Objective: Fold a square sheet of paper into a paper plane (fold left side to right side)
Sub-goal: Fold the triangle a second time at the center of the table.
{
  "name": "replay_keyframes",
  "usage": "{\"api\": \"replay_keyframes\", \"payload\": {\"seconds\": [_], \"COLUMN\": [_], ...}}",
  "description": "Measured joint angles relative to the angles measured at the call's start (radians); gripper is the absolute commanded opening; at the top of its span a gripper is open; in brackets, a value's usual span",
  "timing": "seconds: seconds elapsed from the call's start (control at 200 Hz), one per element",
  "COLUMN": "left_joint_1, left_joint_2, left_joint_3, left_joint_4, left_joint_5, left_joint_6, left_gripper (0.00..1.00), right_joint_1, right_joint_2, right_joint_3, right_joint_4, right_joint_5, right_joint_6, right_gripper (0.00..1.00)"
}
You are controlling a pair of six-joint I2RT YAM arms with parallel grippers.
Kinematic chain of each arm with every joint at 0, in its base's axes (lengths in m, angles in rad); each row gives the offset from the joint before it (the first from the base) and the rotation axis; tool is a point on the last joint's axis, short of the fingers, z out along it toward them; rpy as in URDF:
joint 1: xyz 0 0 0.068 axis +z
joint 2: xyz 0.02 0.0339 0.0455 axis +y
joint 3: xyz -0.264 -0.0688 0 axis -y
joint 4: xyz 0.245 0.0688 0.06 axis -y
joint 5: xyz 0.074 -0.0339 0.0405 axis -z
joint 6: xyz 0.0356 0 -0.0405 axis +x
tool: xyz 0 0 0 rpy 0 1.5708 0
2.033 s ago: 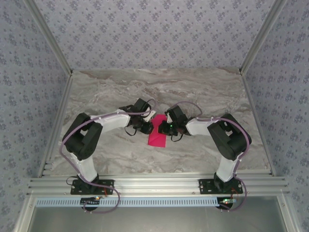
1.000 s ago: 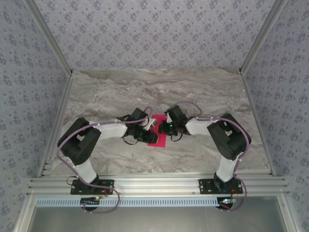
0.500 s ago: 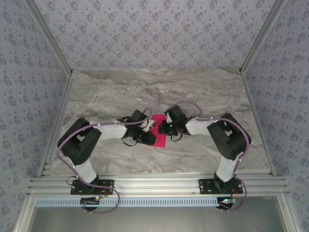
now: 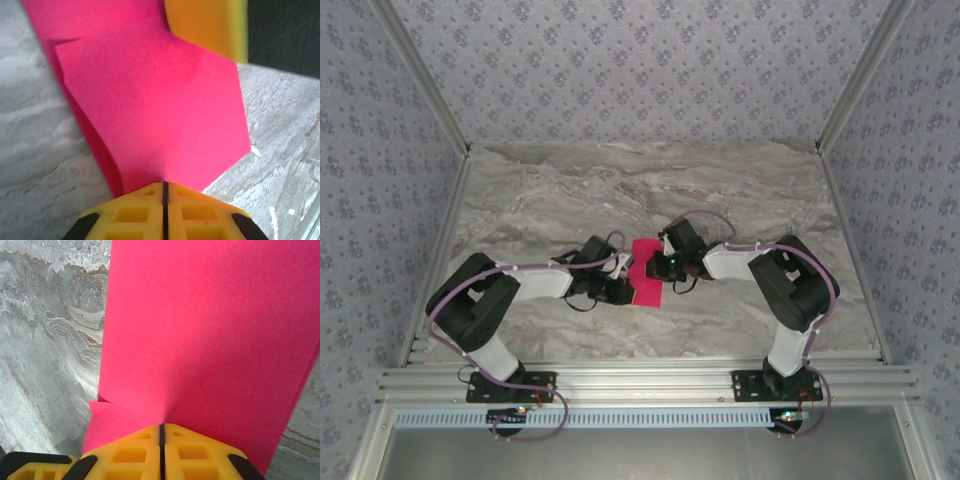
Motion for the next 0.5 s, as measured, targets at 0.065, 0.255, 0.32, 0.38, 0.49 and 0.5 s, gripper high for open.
{"api": "replay_keyframes", "payload": {"seconds": [0.065,0.255,0.32,0.38,0.49,0.5], "left_joint_1": [0.008,0.038,0.046,0.052,0.054,0.054], "left_joint_2": [-0.014,-0.066,-0.084,-0.093,-0.094,-0.094], "left_joint_3": [-0.014,-0.049,-0.057,-0.058,-0.054,-0.054], "left_joint_4": [0.001,-0.041,-0.068,-0.080,-0.080,-0.080], "left_joint_5": [0.000,0.000,0.002,0.013,0.049,0.053], "left_joint_6": [-0.004,-0.007,-0.008,-0.008,-0.018,-0.018], "left_gripper": [0.06,0.06,0.06,0.07,0.08,0.08], "right_joint_1": [0.000,0.000,0.000,0.000,0.000,0.000], "right_joint_2": [0.000,0.001,0.001,0.001,0.001,0.001], "right_joint_3": [0.000,0.000,0.000,0.000,0.000,0.000], "right_joint_4": [0.000,-0.001,-0.001,-0.001,-0.001,-0.001], "right_joint_5": [-0.002,-0.006,-0.006,-0.006,-0.006,-0.006], "right_joint_6": [0.000,0.000,0.000,0.000,0.000,0.000], "right_gripper": [0.10,0.10,0.10,0.10,0.10,0.10]}}
